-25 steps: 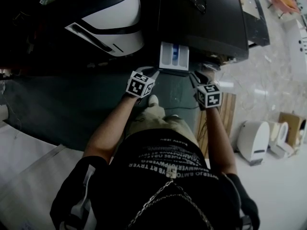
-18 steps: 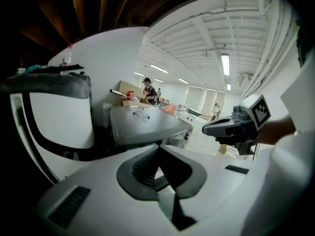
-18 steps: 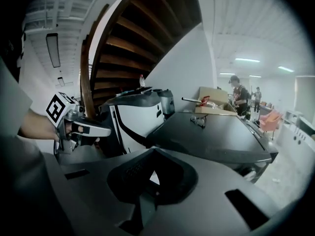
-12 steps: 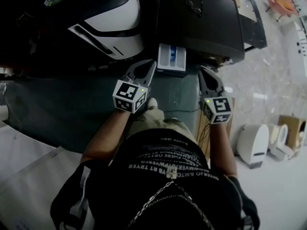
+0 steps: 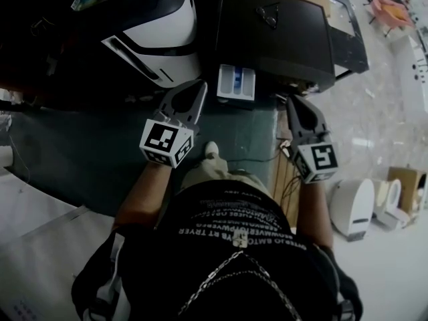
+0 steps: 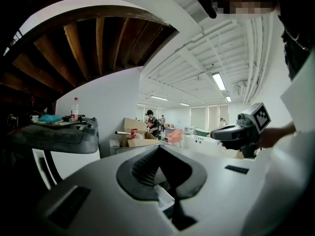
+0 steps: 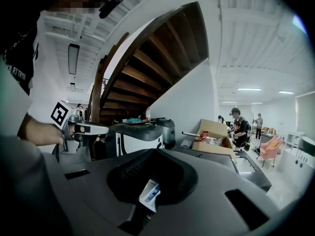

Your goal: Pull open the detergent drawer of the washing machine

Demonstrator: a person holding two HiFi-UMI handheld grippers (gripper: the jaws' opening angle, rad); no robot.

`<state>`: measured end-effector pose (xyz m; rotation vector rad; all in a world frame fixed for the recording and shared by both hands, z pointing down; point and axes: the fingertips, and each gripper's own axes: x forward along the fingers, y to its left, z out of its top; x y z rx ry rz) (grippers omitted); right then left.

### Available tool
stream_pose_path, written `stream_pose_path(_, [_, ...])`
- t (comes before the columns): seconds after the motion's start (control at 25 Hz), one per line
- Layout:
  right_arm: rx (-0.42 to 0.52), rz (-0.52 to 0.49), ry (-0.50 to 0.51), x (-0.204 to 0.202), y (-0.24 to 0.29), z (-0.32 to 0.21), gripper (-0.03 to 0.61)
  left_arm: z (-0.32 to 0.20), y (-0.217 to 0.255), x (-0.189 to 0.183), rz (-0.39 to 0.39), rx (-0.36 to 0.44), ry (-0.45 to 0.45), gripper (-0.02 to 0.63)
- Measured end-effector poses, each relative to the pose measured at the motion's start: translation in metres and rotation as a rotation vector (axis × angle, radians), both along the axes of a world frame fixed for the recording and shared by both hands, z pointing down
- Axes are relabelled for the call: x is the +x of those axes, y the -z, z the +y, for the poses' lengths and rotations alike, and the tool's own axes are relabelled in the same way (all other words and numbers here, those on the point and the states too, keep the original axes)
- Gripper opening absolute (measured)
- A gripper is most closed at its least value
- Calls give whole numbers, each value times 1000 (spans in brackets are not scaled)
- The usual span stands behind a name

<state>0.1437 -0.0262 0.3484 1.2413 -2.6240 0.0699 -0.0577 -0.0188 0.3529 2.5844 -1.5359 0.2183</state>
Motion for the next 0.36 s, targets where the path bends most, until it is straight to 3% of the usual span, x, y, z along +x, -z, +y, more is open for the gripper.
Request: stream_pose_path(0.36, [-19, 29, 24, 17, 1, 18, 2, 22, 13, 20, -10, 5, 9, 3])
